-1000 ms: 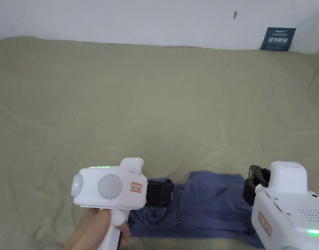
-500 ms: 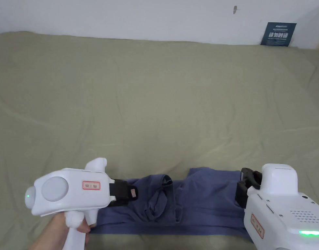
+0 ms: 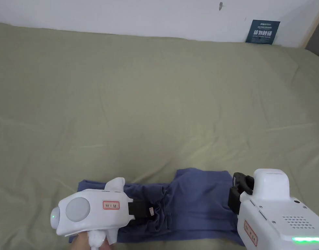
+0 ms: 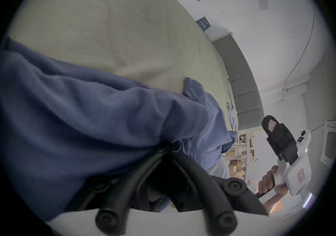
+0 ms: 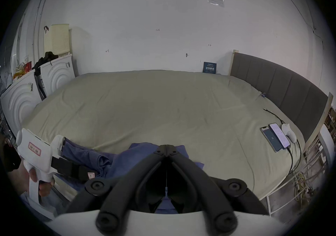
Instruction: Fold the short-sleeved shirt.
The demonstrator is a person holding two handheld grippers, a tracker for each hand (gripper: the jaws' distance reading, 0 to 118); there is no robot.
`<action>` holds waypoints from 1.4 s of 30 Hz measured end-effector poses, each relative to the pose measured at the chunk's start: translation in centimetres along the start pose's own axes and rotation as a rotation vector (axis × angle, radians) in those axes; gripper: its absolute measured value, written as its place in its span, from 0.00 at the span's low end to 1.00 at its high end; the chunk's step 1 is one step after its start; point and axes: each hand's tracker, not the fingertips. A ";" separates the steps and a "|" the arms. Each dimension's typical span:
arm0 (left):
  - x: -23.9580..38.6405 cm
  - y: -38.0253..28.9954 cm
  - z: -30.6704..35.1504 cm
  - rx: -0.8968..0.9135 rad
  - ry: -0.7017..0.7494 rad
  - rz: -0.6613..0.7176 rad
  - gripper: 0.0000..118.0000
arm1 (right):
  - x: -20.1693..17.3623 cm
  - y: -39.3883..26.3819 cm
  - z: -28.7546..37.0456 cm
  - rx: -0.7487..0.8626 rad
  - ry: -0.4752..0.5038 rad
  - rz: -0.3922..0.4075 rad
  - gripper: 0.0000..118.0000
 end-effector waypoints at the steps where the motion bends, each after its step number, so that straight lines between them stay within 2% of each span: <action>1: 0.4 0.2 0.6 0.000 0.005 -0.004 0.00 | -0.1 0.0 0.0 0.000 0.000 0.000 0.00; 6: 1.6 1.5 7.9 0.110 -0.045 -0.064 0.00 | -0.9 0.1 0.4 0.008 0.016 0.010 0.00; 10: -0.8 2.4 14.1 0.196 0.045 -0.051 0.00 | -1.6 0.3 0.5 0.033 0.042 0.007 0.00; 14: -4.3 2.3 16.6 0.191 0.141 -0.010 0.00 | -2.3 0.5 0.4 0.043 0.062 0.014 0.00; 18: -6.9 2.2 16.5 0.126 0.059 0.048 0.02 | -2.8 0.4 0.1 0.035 0.069 0.023 0.00; 19: -7.4 2.1 16.2 0.118 0.045 0.056 0.11 | -2.9 0.4 0.1 0.033 0.070 0.026 0.00; 20: -7.8 2.1 15.9 0.105 0.023 0.056 0.36 | -2.9 0.4 0.1 0.031 0.068 0.026 0.00; 21: -8.1 2.1 15.4 0.085 -0.015 0.056 0.86 | -2.9 0.4 0.1 0.029 0.068 0.027 0.00; 22: -8.4 2.1 14.6 0.049 -0.035 0.062 1.00 | -2.9 0.4 0.0 0.025 0.068 0.027 0.00; 24: -8.8 1.6 14.0 0.075 -0.026 0.090 0.92 | -2.9 0.4 0.0 0.023 0.065 0.032 0.00; 27: -9.5 2.4 12.3 0.055 -0.124 0.128 0.90 | -2.7 0.5 -0.1 0.019 0.059 0.034 0.00; 28: -9.6 2.6 12.1 0.068 -0.165 0.146 0.82 | -2.6 0.5 0.0 0.019 0.057 0.035 0.00; 29: -9.7 2.8 11.7 0.070 -0.186 0.160 0.66 | -2.4 0.5 0.0 0.020 0.052 0.036 0.00; 30: -9.4 2.9 11.0 0.067 -0.170 0.176 0.20 | -2.3 0.6 0.1 0.021 0.049 0.035 0.00; 31: -8.5 2.4 10.2 0.070 -0.049 0.163 0.10 | -2.1 0.7 0.1 0.022 0.048 0.034 0.00; 32: -8.1 2.2 9.4 0.076 0.047 0.110 0.10 | -2.0 0.8 0.2 0.023 0.047 0.033 0.00; 34: -8.1 2.3 10.1 0.076 -0.027 0.138 0.10 | -1.8 1.0 0.3 0.024 0.040 0.029 0.00; 35: -10.2 3.2 10.6 0.101 -0.029 0.173 0.10 | -1.7 1.1 0.4 0.028 0.040 0.022 0.00; 38: -10.6 4.2 13.3 0.176 0.004 0.162 0.10 | -1.6 1.4 0.5 0.038 0.044 0.017 0.00; 39: -6.7 2.0 14.2 0.206 0.023 0.161 0.10 | -1.7 1.5 0.5 0.041 0.045 0.019 0.00; 42: -4.7 0.6 17.5 0.280 0.088 0.159 0.10 | -1.8 1.9 0.6 0.053 0.056 0.016 0.00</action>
